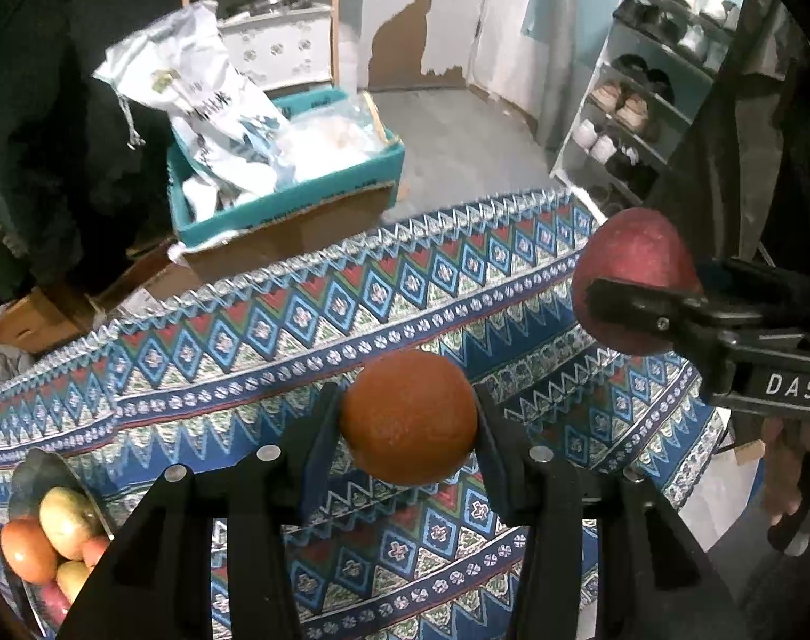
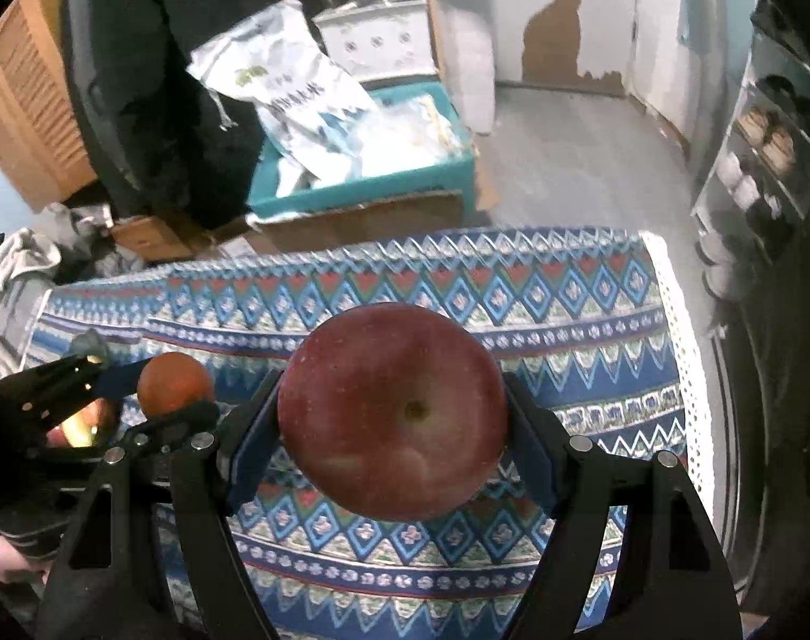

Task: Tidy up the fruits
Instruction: 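Carry the tangerine with the left tool while the right tool carries the apple toward the plate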

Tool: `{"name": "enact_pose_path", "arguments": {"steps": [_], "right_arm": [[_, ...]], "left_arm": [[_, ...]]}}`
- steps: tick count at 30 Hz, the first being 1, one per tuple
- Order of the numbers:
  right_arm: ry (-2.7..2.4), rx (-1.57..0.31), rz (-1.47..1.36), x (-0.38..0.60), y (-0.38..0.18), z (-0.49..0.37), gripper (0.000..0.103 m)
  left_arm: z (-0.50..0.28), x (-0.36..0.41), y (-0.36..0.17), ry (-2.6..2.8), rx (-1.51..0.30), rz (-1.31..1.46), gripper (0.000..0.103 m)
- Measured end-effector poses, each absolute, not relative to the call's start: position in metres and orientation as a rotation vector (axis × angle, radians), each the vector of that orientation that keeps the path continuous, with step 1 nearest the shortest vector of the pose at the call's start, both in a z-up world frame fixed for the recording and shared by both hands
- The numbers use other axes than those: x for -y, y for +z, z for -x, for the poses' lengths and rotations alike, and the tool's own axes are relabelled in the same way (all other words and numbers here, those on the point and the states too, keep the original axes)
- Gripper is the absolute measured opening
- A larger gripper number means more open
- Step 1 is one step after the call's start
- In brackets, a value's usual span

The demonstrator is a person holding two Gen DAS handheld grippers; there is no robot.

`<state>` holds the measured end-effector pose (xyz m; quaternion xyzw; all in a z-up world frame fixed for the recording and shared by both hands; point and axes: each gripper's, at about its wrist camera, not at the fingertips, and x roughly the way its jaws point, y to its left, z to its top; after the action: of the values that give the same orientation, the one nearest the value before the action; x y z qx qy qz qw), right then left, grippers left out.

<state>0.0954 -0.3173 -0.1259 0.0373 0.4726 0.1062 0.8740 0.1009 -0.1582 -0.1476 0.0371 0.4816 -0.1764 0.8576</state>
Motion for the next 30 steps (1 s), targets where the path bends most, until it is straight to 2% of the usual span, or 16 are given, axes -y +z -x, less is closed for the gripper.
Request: {"name": "enact_pose_path", "arguments": {"steps": [14,30], "right_arm": [[0.293,-0.903,-0.045,0.288,-0.089,-0.083,0.077],[0.412,-0.870,-0.018,0.236,-0.070,-0.085,0.077]], "left_arm": [[-0.081,0.123,-0.100,-0.354,-0.924,-0.021,0.049],[-0.065,0.070,-0.080,-0.292,-0.881,0.037,0.049]]}}
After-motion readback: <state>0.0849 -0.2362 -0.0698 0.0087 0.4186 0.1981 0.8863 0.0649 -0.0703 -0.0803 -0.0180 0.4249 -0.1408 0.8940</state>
